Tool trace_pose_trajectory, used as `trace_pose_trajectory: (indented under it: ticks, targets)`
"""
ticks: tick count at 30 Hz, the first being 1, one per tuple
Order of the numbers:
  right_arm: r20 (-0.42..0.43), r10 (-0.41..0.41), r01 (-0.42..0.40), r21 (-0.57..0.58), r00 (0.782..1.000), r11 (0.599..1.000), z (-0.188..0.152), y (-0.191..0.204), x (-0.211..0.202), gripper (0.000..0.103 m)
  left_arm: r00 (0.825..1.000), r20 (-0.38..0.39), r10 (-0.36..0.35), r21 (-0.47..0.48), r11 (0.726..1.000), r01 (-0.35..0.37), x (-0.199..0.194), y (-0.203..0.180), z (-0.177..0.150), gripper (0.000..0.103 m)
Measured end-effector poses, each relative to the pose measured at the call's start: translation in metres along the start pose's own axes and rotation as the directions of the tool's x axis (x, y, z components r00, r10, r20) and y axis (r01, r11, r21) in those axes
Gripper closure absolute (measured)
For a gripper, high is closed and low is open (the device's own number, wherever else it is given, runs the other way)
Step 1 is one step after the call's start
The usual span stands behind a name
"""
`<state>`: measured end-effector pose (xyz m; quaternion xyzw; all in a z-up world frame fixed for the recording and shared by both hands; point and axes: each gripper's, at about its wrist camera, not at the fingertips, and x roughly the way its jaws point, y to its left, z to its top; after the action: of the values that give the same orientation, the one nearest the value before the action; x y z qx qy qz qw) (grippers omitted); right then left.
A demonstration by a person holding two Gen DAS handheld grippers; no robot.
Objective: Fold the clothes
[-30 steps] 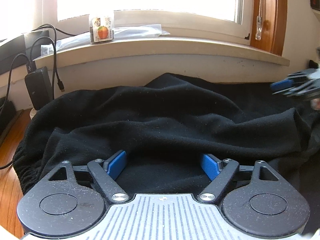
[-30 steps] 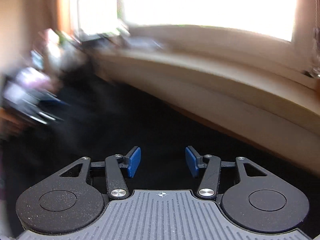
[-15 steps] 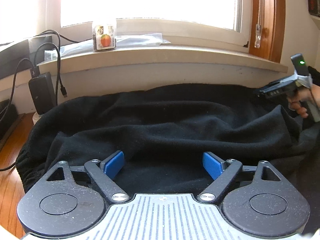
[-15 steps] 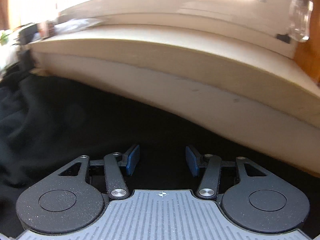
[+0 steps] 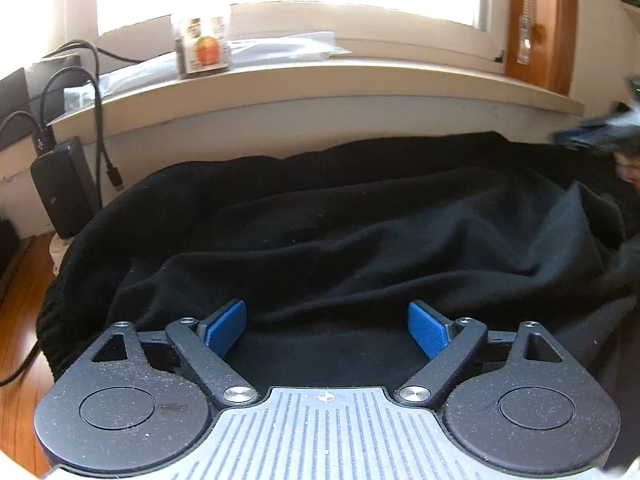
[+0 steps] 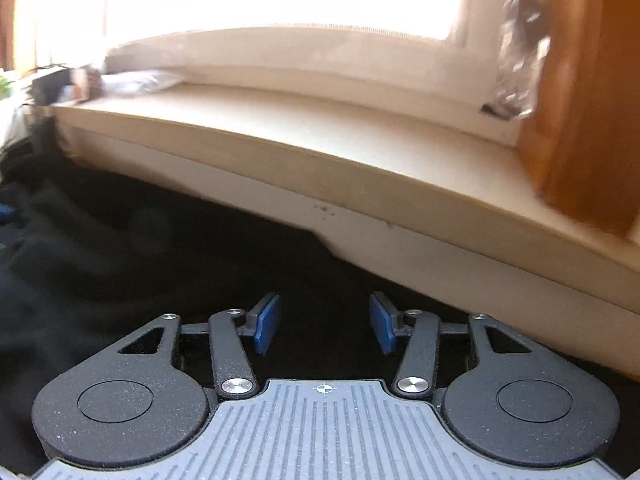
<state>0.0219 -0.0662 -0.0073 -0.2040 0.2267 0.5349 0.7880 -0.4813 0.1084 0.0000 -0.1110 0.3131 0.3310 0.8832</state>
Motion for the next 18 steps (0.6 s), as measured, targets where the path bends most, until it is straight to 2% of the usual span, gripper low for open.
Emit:
trace_pose_trajectory:
  ticks: [4,8,10,12,14,16,18]
  targets:
    - [-0.018,-0.017,0.016,-0.027,1.000,1.000,-0.038,-0.008,-0.045,0.053,1.000,0.002,0.006,0.016,1.000,-0.006,0.001,-0.001,-0.001,0.009]
    - [-0.033,-0.072,0.072,0.007,0.997,0.997,-0.091,-0.032,-0.088,0.052,0.999,0.017,0.032,0.033,0.999,-0.032,-0.002,-0.005,-0.002,0.008]
    - [-0.046,-0.120,0.122,0.024,0.992,0.992,-0.113,-0.046,-0.101,0.052,0.997,0.047,0.057,0.026,0.998,-0.058,-0.008,-0.010,-0.002,0.008]
    - [-0.048,-0.163,0.165,0.050,0.985,0.985,-0.134,-0.062,-0.113,0.052,0.995,0.086,0.045,0.011,0.999,-0.046,-0.016,-0.020,0.004,0.009]
    - [-0.043,-0.190,0.193,0.078,0.981,0.978,-0.147,-0.075,-0.122,0.052,0.993,0.117,0.020,0.003,1.000,-0.020,-0.025,-0.034,0.011,0.018]
    - [-0.033,-0.211,0.213,0.105,0.977,0.971,-0.158,-0.083,-0.129,0.050,0.990,0.138,-0.016,0.027,1.000,0.012,-0.032,-0.056,0.021,0.048]
    - [-0.023,-0.212,0.213,0.136,0.977,0.968,-0.164,-0.085,-0.131,0.046,0.986,0.155,-0.062,0.077,0.996,0.051,-0.038,-0.083,0.029,0.061]
